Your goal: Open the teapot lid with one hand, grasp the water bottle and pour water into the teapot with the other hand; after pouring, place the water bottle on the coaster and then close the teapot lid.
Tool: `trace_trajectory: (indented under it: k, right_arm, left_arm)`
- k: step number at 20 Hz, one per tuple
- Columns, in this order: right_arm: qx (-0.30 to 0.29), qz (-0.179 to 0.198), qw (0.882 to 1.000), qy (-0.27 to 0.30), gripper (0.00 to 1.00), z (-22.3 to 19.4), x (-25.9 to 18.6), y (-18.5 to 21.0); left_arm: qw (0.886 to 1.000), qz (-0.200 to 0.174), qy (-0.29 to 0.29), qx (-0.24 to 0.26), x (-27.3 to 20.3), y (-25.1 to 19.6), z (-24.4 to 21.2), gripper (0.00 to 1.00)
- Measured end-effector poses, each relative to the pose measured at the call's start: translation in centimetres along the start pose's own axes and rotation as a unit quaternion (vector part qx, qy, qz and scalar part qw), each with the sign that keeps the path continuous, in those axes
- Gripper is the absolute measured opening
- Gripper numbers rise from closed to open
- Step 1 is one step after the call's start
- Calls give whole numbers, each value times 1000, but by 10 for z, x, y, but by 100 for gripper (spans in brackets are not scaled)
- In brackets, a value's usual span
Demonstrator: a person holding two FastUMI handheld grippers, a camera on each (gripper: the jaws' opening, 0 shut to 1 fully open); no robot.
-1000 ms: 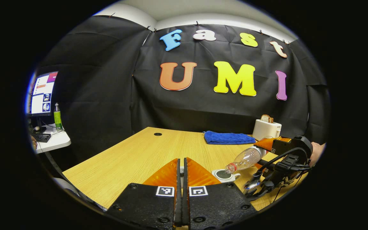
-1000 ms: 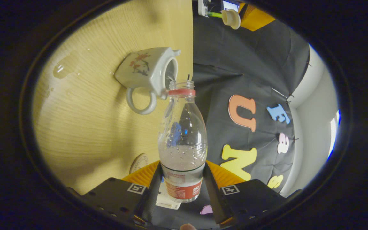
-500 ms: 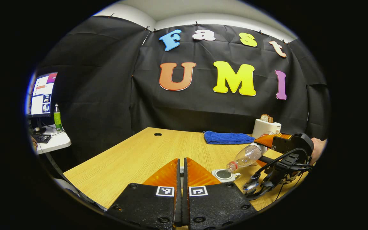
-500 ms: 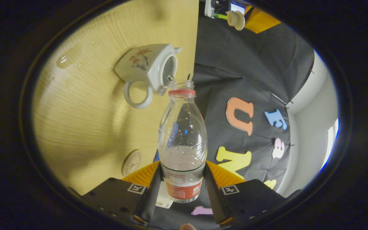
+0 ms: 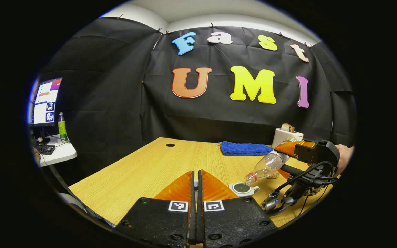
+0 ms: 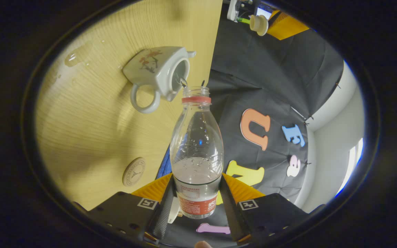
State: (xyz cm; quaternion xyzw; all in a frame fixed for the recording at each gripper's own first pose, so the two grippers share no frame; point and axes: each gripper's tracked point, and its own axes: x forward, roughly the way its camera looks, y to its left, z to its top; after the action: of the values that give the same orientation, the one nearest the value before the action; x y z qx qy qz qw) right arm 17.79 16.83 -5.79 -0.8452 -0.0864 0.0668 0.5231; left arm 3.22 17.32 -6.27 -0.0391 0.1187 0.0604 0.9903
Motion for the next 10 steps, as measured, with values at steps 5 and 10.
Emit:
trace_trajectory:
  k: [5, 10]
  right_arm:
    - [-21, -7, 1000, -5, 72, 0, -1, -4]
    - [-40, -19, 999, -10, 70, 1, -3, -16]
  left_arm:
    - [1000, 0, 0, 1, 0, 0, 0, 3]
    - [1000, 1, -1, 4, 0, 2, 1, 3]
